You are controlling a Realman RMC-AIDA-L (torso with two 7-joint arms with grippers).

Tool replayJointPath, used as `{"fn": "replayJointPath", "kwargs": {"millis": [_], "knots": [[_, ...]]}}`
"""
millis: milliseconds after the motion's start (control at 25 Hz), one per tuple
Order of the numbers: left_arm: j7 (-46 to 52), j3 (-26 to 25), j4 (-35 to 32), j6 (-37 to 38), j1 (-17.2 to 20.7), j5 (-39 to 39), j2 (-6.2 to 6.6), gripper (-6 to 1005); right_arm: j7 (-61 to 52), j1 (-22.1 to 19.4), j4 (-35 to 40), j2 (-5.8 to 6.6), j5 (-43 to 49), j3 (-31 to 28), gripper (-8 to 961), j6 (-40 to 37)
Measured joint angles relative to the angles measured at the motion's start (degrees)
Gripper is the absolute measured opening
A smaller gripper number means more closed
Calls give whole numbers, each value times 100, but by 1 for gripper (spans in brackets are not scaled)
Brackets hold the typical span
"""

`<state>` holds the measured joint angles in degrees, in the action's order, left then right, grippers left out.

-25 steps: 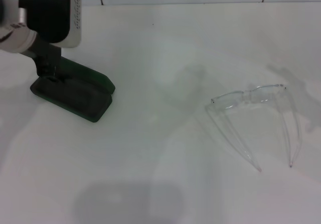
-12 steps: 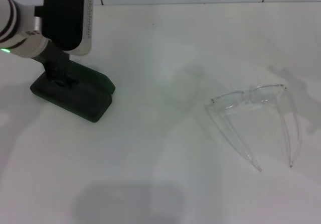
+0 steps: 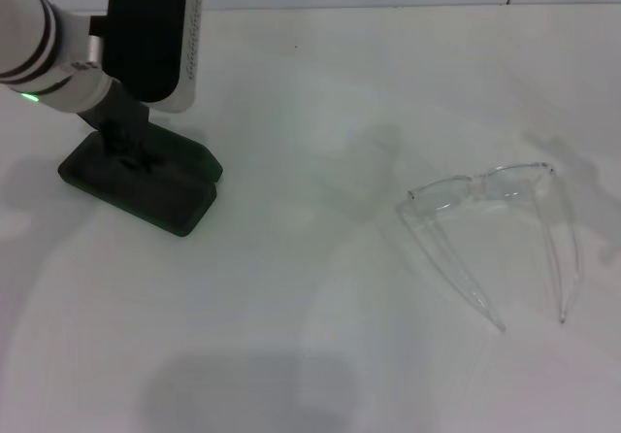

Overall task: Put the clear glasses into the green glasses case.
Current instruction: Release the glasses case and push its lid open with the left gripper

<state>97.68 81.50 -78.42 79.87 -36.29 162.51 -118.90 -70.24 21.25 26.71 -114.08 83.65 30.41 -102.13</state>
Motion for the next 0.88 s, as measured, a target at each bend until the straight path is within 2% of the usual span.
{"fn": "replayJointPath", "kwargs": {"millis": [320,440,680,880], "knots": [[34,16,12,-16,-34,1,2,857,11,-51,1,14,2,0,870,0],[40,15,13,7,-40,3,26,690,11,-62,1,16,2,0,869,-3],[46,15,-33,43,-39,5,32,469,10,-61,1,17,2,0,869,-16],[53,15,-39,52,-24,10,34,230,10,-61,1,17,-6,0,868,-54]]}}
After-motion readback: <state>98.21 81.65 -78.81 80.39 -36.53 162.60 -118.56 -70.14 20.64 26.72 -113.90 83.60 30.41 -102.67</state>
